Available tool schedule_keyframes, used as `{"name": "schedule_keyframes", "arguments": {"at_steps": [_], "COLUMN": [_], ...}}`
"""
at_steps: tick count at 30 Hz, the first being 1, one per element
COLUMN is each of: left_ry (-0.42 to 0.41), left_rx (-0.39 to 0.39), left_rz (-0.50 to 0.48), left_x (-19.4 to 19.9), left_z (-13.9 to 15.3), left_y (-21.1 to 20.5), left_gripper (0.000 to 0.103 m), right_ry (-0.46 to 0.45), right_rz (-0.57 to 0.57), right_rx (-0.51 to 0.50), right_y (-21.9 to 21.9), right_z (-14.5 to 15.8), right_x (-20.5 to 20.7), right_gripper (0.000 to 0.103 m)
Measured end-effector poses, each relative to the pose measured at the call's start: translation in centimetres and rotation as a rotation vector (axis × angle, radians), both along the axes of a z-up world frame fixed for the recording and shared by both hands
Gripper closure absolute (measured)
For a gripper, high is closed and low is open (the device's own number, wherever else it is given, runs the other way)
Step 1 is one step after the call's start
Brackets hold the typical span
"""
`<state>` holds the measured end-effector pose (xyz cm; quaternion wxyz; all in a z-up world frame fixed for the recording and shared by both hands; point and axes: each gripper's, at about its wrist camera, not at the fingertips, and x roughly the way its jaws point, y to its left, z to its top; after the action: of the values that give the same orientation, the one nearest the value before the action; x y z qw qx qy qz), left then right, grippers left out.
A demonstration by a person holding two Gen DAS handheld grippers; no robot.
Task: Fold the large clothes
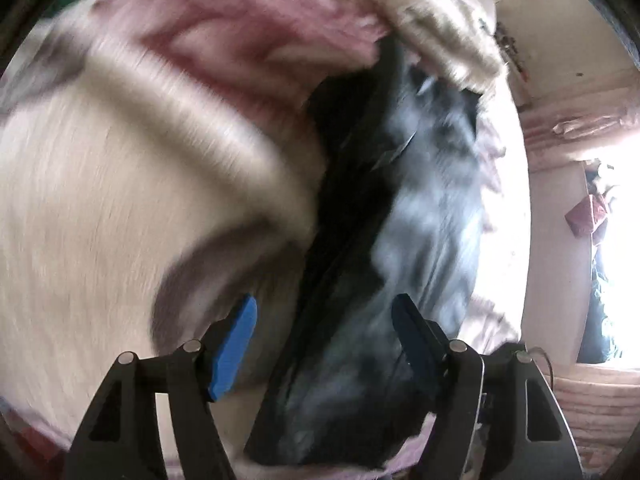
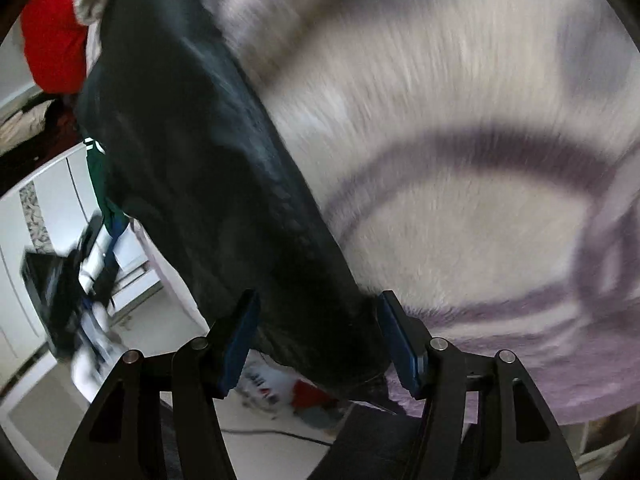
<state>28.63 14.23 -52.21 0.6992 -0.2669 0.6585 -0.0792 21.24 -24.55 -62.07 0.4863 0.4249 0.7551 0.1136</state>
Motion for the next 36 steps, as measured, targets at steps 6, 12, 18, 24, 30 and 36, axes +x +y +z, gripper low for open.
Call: {"name": "schedule_keyframes", "arguments": {"at_steps": [6, 12, 18, 24, 30, 36], "left_ry": [0.106, 0.102, -0.061, -0.166, -0.111, 0.043], "left_rx": [-0.012, -0.001, 0.036, -0.059, -0.11, 0.058], "left_rz": [0.017, -0.018, 0.028, 0.053, 0.023, -0.028], "left_x": [-5.3, -4.6, -2.0, 3.5, 10.2, 12.2], "left_z": [-3.8, -4.5, 1.9, 4.8, 1.9, -4.2], "left_y": [0.2, -1.1, -3.0, -7.5, -13.1, -15.6], "left_gripper": [0.034, 0.034, 0.034, 0.099, 0.099, 0.101], "right_ry": [-0.074, -0.097, -0.184, -0.271, -0.332, -0.343], "right_rz": [-0.046, 0.091, 0.139, 0.14, 0.161, 0.286], "right_rx": [0.029, -0.017, -0.136, -0.182, -0.228, -0.398], "right_y": [2.6, 4.2, 1.9, -0.2, -5.7, -8.9], "right_z": [-0.1, 1.4, 6.0, 8.2, 8.4, 8.1], "right_x": [-2.5, -3.1, 1.2, 7.9, 16.2, 23.8], "right_gripper": [0.068, 0.067, 0.049, 0.043, 0.043, 0.034]}}
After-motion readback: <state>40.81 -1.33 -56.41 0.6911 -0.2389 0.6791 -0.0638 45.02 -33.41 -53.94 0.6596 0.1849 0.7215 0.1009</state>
